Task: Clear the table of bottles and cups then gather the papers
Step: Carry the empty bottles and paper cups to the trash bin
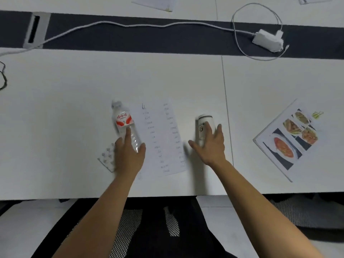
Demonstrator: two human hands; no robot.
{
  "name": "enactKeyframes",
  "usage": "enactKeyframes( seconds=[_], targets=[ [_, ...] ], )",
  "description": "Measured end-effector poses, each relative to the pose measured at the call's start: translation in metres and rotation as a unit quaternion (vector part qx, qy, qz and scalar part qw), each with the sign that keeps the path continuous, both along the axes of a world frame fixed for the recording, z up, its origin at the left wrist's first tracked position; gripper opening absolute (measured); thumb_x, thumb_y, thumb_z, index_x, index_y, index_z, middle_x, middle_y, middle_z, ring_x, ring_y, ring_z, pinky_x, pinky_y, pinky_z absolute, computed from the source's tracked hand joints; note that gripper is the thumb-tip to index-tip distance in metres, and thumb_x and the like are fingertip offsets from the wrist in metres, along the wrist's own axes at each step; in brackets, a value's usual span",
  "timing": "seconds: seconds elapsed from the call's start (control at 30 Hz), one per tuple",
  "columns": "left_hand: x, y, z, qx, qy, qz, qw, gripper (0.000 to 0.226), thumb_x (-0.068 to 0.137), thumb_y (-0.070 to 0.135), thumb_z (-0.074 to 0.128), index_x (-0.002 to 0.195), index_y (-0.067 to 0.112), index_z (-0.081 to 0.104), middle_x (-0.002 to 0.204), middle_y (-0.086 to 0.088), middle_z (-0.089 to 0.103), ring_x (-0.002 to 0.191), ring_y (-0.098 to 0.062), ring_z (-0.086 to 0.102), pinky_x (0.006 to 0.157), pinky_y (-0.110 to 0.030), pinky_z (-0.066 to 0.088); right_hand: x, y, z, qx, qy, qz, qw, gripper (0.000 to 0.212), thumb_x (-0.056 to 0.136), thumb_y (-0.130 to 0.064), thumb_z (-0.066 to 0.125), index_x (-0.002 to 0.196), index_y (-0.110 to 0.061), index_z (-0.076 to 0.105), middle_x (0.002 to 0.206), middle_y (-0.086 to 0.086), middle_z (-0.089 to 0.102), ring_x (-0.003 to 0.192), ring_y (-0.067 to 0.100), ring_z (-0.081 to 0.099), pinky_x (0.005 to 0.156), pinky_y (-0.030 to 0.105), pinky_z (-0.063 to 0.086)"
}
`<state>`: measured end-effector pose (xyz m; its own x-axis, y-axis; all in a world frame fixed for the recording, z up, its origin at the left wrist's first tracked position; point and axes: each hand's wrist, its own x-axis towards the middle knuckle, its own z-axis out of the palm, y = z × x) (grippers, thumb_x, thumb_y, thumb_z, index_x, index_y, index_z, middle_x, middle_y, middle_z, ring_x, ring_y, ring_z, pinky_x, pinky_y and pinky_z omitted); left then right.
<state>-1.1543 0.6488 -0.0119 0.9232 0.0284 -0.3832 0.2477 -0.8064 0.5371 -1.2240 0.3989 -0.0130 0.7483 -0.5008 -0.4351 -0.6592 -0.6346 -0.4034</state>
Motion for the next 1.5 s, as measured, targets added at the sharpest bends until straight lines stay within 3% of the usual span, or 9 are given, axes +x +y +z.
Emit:
enactKeyframes(
  seconds=[0.1, 0.23, 0.37, 0.53, 0.67, 0.83, 0.97, 1.2, 1.5],
  targets=[
    [0.005, -0.001, 0.001, 0.0, 0.003, -0.017, 1.0, 0.076, 0.092, 0.031, 0.064, 0.156, 0.027, 0.022, 0.142, -0.015, 0.04, 0.123, -0.035, 0.05, 0.093, -0.041, 0.047, 0.01, 0.002, -0.01, -0.007, -0.024, -0.005, 1.0, 0.07, 0.083, -0.046, 0.071, 0.139, -0.021, 0.038, 0.142, 0.021, 0.036, 0.127, 0.041, 0.039, 0.096, 0.051, 0.046],
    [0.01, 0.007, 0.006, -0.047, 0.026, 0.012, 0.998, 0.076, 0.09, 0.025, 0.069, 0.154, 0.026, 0.027, 0.145, -0.01, 0.045, 0.126, -0.031, 0.05, 0.087, -0.03, 0.041, 0.009, 0.001, -0.02, -0.022, -0.022, 0.03, 0.999, 0.05, 0.088, -0.013, 0.061, 0.134, -0.01, 0.044, 0.139, 0.025, 0.037, 0.119, 0.048, 0.042, 0.087, 0.049, 0.044],
    [0.008, 0.011, 0.035, -0.097, 0.022, 0.092, 0.991, 0.069, 0.093, 0.022, 0.062, 0.152, 0.032, 0.029, 0.149, -0.001, 0.045, 0.116, -0.022, 0.053, 0.078, -0.023, 0.041, 0.003, 0.003, 0.006, 0.039, -0.059, -0.012, 0.997, 0.066, 0.086, -0.029, 0.065, 0.142, -0.016, 0.034, 0.133, 0.012, 0.047, 0.113, 0.036, 0.05, 0.082, 0.038, 0.042],
    [-0.028, 0.023, 0.087, -0.209, -0.001, 0.189, 0.96, 0.064, 0.078, 0.04, 0.047, 0.141, 0.041, 0.037, 0.126, 0.004, 0.058, 0.1, -0.017, 0.06, 0.084, -0.04, 0.052, -0.028, 0.024, 0.065, 0.111, -0.127, -0.137, 0.976, 0.064, 0.073, -0.039, 0.074, 0.124, -0.028, 0.037, 0.112, -0.01, 0.053, 0.093, 0.016, 0.059, 0.062, 0.028, 0.043],
    [-0.057, 0.028, 0.111, -0.237, -0.057, 0.188, 0.951, 0.056, 0.081, 0.041, 0.051, 0.137, 0.038, 0.046, 0.113, 0.012, 0.06, 0.091, 0.004, 0.057, 0.071, -0.024, 0.044, -0.065, 0.041, 0.091, 0.144, -0.182, -0.193, 0.953, 0.06, 0.074, -0.036, 0.074, 0.126, -0.039, 0.045, 0.122, -0.017, 0.044, 0.11, 0.008, 0.055, 0.082, 0.03, 0.05],
    [-0.071, 0.016, 0.109, -0.264, -0.048, 0.097, 0.958, 0.049, 0.09, 0.036, 0.067, 0.136, 0.038, 0.049, 0.111, 0.01, 0.065, 0.094, 0.008, 0.058, 0.073, -0.013, 0.041, -0.118, 0.055, 0.114, 0.141, -0.235, -0.31, 0.91, 0.072, 0.07, -0.041, 0.074, 0.135, -0.037, 0.043, 0.127, -0.015, 0.05, 0.111, 0.008, 0.056, 0.088, 0.031, 0.051],
    [-0.077, -0.018, 0.117, -0.302, -0.045, 0.017, 0.952, 0.054, 0.088, 0.035, 0.07, 0.137, 0.037, 0.048, 0.113, 0.009, 0.064, 0.096, 0.007, 0.06, 0.074, -0.01, 0.042, -0.18, 0.054, 0.137, 0.111, -0.279, -0.414, 0.859, 0.066, 0.067, -0.026, 0.084, 0.119, -0.034, 0.044, 0.114, -0.009, 0.058, 0.092, 0.001, 0.06, 0.07, 0.023, 0.05],
    [-0.127, -0.109, 0.164, -0.376, -0.052, -0.155, 0.912, 0.051, 0.086, 0.06, 0.063, 0.131, 0.047, 0.044, 0.122, 0.0, 0.063, 0.105, -0.025, 0.066, 0.086, -0.048, 0.056, -0.309, 0.038, 0.172, 0.024, -0.365, -0.526, 0.768, 0.073, 0.077, -0.019, 0.083, 0.135, -0.047, 0.049, 0.121, -0.028, 0.045, 0.106, 0.002, 0.057, 0.083, 0.027, 0.05],
    [-0.305, -0.208, 0.191, -0.422, -0.065, -0.301, 0.853, 0.062, 0.075, 0.067, 0.057, 0.132, 0.049, 0.044, 0.124, 0.004, 0.064, 0.109, -0.027, 0.065, 0.093, -0.055, 0.052, -0.492, 0.005, 0.178, -0.025, -0.396, -0.629, 0.668, 0.067, 0.069, -0.029, 0.086, 0.124, -0.039, 0.05, 0.12, -0.011, 0.059, 0.094, -0.004, 0.06, 0.07, 0.012, 0.046]
  ],
)
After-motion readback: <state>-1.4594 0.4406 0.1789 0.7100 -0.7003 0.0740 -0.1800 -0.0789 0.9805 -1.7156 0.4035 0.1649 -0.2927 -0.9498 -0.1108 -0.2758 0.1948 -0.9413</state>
